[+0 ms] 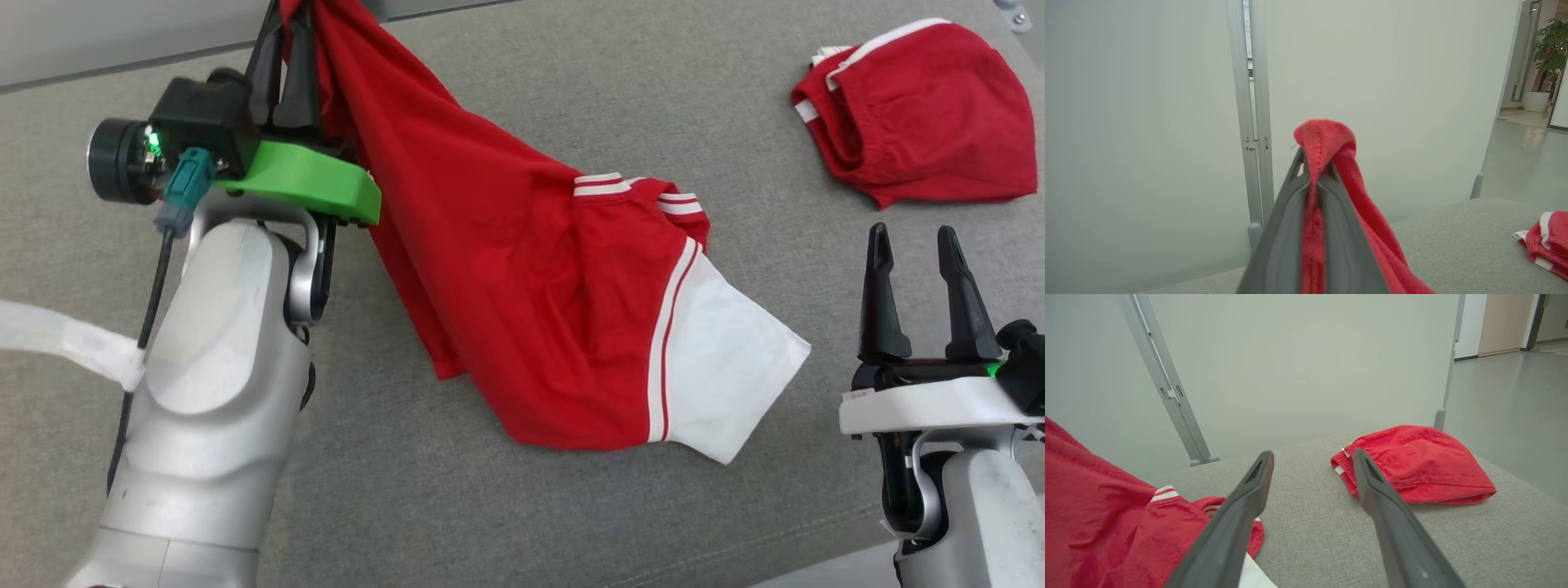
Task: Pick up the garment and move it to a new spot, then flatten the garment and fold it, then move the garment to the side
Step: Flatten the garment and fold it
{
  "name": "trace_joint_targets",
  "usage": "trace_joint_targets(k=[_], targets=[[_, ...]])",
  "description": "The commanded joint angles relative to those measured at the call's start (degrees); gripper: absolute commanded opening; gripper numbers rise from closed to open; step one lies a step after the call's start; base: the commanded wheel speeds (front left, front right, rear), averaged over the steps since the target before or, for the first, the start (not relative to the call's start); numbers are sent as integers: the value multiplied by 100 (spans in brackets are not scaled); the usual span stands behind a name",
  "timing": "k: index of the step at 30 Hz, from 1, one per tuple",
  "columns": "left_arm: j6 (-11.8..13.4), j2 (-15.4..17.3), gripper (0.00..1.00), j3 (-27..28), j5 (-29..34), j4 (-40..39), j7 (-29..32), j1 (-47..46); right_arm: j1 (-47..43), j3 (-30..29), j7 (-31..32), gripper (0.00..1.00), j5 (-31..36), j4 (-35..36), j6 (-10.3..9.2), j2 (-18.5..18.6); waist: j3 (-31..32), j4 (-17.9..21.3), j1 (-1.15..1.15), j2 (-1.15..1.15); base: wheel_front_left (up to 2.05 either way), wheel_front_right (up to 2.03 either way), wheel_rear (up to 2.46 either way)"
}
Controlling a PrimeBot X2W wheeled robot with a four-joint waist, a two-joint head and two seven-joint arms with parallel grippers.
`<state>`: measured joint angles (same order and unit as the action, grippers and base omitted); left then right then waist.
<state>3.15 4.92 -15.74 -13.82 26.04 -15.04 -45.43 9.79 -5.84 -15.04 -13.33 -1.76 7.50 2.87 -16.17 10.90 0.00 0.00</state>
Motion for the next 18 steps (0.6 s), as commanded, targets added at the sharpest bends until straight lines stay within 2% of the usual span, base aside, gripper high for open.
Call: trace_joint_targets(k=[1, 7, 12, 13, 14, 15, 18], targets=[[-23, 11, 0, -25, 64, 175, -15, -154, 90, 32, -19, 100, -34, -7, -2, 3, -210, 297, 0, 0, 0, 0, 0], [-46, -62, 0, -127, 173, 1350, -16, -724, 265, 296, -19, 100, -210, -72, -2, 4, -515, 835, 0, 0, 0, 0, 0], [-74, -90, 0, -196, 198, 2133, -15, -990, 350, 474, -18, 100, -317, -138, -1, 2, -690, 1120, 0, 0, 0, 0, 0], [-92, -97, 23, -201, 185, 2326, -15, -1030, 358, 503, -19, 100, -330, -151, -2, 2, -705, 1153, 0, 0, 0, 0, 0], [-111, -105, 75, -215, 170, 2464, -15, -1067, 358, 515, -19, 100, -339, -160, -1, 2, -711, 1167, 0, 0, 0, 0, 0], [-130, -113, 100, -218, 147, 2621, -15, -1132, 357, 531, -19, 100, -351, -177, -2, 0, -716, 1173, 0, 0, 0, 0, 0], [-147, -115, 100, -178, 83, 2969, -15, -1223, 339, 507, -19, 100, -326, -204, -1, 0, -694, 1097, 0, 0, 0, 0, 0]])
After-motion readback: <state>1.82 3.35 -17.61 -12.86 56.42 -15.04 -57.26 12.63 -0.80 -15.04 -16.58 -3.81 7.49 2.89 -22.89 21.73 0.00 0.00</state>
